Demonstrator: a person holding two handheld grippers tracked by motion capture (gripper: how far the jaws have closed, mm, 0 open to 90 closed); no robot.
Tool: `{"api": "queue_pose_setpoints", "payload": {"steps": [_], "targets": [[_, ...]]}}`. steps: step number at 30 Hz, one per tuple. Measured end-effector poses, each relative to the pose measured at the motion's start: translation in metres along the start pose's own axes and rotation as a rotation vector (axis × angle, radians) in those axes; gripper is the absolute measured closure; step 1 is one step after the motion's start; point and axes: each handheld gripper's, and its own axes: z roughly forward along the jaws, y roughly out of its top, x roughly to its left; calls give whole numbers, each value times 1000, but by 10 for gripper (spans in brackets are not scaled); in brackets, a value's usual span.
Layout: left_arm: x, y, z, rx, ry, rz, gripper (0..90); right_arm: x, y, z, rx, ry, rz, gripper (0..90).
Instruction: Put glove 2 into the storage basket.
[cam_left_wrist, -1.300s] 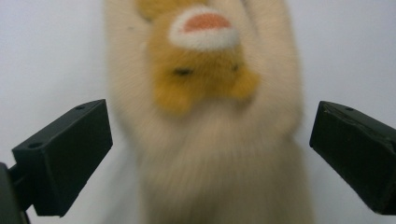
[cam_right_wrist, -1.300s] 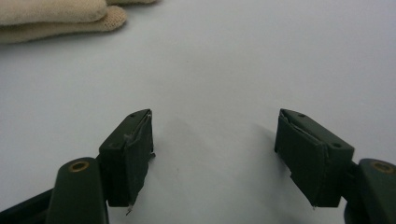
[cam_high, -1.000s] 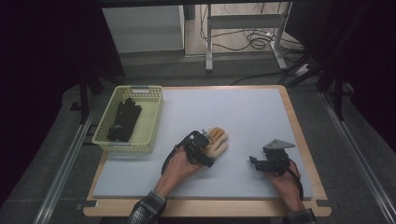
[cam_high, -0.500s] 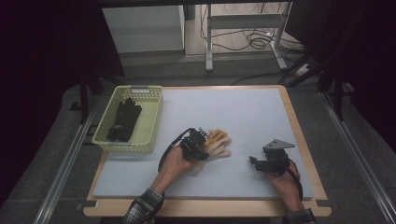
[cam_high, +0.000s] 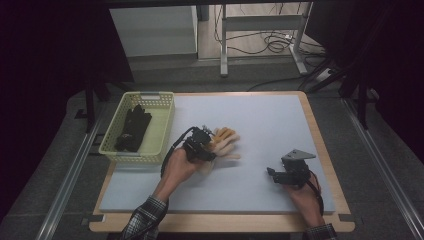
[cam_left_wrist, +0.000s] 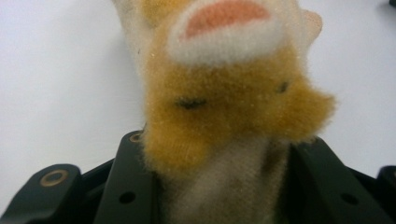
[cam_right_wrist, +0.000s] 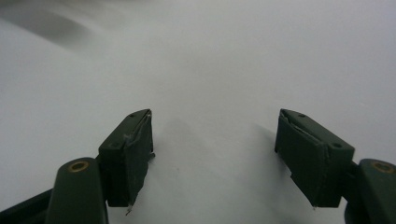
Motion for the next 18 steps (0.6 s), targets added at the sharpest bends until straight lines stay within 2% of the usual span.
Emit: {"api": "queue_pose_setpoints", "payload": {"steps": [7, 11, 18], "targets": [[20, 5, -31, -32, 32, -36, 602, 0, 0, 0, 0, -2, 1, 274], [31, 5, -44, -35, 49, -46, 601, 0, 0, 0, -2, -2, 1, 272], [56, 3, -66, -48, 93, -103, 598, 0, 0, 0, -2, -4, 2, 265]]}}
